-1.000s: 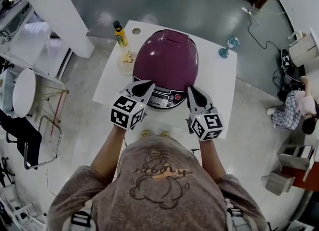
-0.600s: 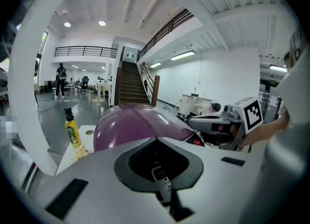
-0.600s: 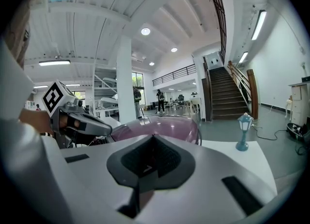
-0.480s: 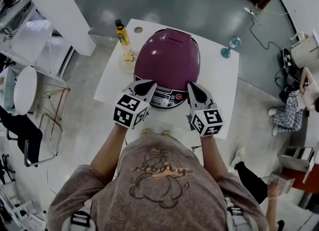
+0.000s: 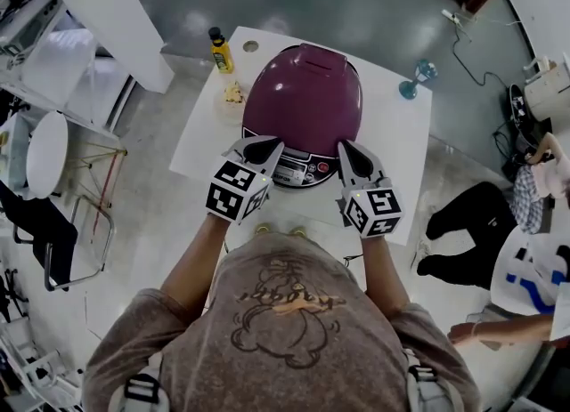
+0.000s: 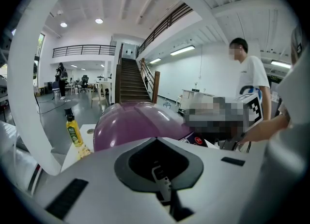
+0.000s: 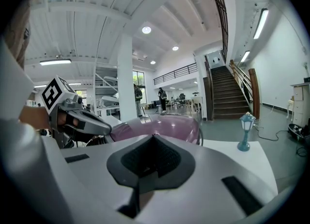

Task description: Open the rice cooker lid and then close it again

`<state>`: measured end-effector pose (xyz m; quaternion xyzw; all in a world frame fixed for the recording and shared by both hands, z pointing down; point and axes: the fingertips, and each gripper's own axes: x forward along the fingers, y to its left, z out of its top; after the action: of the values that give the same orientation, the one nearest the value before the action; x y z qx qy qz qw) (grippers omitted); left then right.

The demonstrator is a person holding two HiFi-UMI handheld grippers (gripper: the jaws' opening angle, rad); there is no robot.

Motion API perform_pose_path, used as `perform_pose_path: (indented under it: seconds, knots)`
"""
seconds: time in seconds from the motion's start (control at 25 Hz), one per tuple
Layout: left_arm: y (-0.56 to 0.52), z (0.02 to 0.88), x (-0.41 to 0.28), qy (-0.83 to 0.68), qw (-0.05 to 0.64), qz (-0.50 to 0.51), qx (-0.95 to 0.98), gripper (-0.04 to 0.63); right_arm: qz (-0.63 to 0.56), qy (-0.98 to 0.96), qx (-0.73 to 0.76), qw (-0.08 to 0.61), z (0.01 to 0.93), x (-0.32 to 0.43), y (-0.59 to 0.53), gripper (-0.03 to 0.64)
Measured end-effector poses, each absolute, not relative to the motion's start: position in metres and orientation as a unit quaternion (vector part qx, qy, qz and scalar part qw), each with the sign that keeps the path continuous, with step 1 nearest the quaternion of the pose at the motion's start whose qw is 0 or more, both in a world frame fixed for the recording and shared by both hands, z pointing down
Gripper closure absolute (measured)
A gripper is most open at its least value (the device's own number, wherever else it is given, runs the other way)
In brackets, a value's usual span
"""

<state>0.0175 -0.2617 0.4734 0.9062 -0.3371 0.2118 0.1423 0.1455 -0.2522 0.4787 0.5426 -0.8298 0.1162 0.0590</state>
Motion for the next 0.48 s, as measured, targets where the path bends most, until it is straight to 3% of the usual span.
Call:
perform_pose_path:
  seconds: [0.48]
  knots:
    - [-0.2591, 0.4724, 0.0176, -0.360, 0.111, 0.216, 0.901, 0.575, 0.112, -0.832, 0.540, 0.059, 0.4782, 0.1449, -0.2507, 0.614]
